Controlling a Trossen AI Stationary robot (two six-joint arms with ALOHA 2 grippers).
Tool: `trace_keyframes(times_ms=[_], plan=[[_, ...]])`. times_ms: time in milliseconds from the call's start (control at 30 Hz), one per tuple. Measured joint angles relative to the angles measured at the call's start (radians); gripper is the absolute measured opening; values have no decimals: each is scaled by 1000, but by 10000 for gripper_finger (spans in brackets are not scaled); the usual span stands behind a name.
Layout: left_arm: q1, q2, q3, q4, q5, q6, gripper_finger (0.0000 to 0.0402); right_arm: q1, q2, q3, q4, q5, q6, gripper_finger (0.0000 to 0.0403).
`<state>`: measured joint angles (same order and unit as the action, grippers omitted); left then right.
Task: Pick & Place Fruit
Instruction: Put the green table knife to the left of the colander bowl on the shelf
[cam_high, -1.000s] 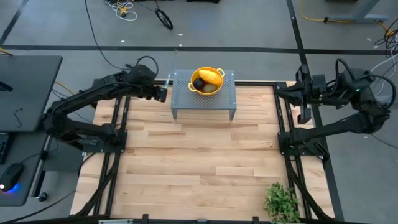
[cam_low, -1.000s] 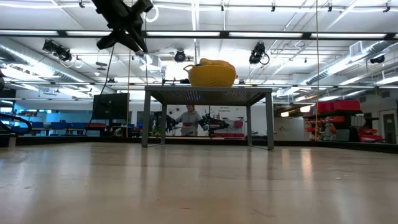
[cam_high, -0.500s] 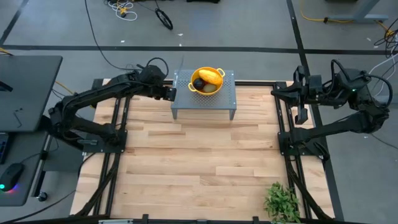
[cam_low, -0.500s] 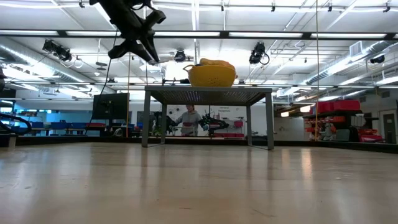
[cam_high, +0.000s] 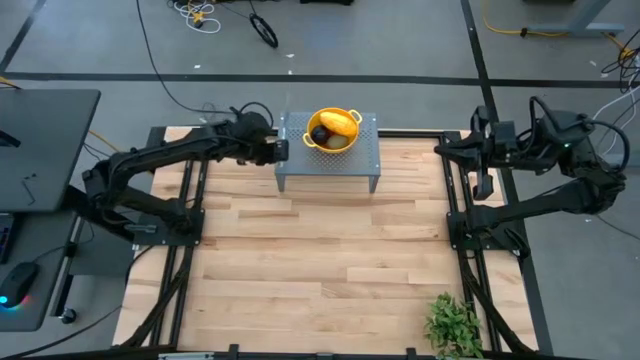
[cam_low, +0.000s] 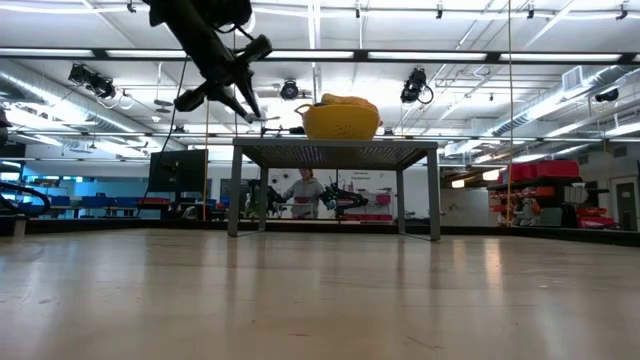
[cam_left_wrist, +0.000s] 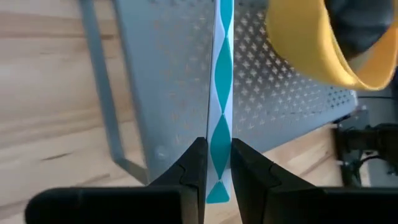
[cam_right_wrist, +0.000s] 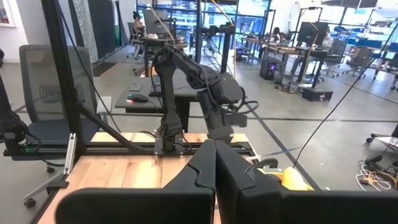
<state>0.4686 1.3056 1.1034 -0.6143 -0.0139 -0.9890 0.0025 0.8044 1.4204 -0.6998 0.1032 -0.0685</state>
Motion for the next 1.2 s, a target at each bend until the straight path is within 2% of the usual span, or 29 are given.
trace_keyframes(times_ms=[167,533,700,933,1200], plan=[[-6,0,-43,56,1,-71,59,0,1,0,0,0,0,0],[-5,11,-43,151,11,-108,59,0,2,0,0,0,0,0],[-5,59,-43,197,61,-121,59,0,2,0,0,0,0,0],[-2,97,-43,220,112,-121,59,0,2,0,0,0,0,0],[31,99,-43,156,131,-107,59,0,4,0,0,12,0,0]])
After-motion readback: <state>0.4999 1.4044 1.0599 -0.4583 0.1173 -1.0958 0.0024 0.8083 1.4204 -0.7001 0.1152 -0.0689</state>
